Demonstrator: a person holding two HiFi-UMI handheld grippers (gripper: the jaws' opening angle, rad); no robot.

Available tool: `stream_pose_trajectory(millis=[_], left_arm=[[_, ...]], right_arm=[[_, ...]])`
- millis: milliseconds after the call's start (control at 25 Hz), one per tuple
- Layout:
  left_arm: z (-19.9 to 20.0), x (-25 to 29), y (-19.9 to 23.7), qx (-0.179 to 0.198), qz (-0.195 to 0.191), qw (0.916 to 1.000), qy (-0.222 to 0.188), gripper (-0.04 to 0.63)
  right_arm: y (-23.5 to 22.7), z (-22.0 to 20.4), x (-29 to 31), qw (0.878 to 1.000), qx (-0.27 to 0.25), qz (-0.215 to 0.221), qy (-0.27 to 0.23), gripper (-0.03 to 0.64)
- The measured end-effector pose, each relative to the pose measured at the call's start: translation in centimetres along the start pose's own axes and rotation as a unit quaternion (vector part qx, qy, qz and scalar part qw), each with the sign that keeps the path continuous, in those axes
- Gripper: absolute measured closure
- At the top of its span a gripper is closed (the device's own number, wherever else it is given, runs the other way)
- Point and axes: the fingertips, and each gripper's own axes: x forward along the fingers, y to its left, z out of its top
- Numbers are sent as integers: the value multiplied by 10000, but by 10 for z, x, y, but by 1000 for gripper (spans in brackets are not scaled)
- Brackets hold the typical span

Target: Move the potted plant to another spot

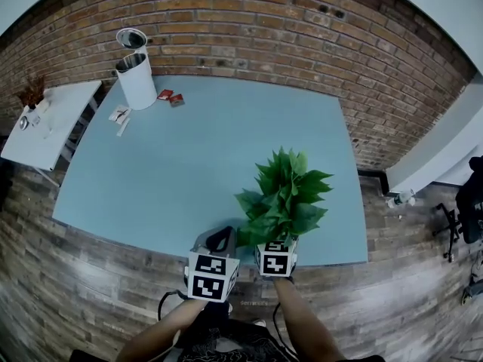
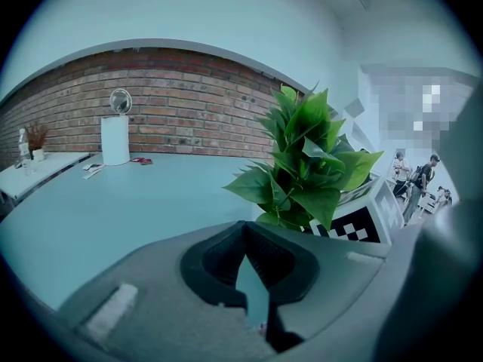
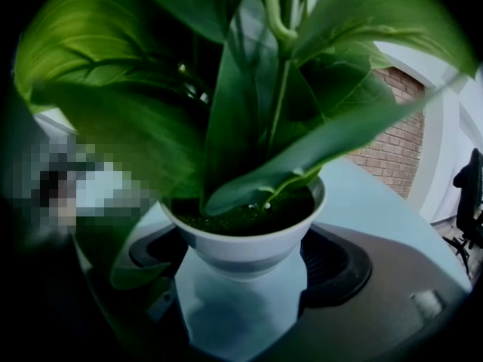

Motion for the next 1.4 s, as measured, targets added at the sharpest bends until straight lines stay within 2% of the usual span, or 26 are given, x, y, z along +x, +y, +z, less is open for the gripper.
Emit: stream_pose_trajectory(millis=[720, 880, 1080, 1400], left_arm=[[-2, -20, -15, -9, 247, 9997, -57, 597], [-4, -24, -16, -26, 312, 9995, -79, 597], [-3, -28, -19, -75, 385, 9992, -112, 597], [-2, -32, -29, -51, 506, 9986, -138, 595]], right_arm=[[7, -10, -18, 9996, -155, 242, 10, 150], [5, -24, -13, 9995, -93, 296, 80, 150], [10, -7, -26, 9989, -191, 426, -79, 150], [8, -9, -39, 9980, -191, 589, -130, 150]])
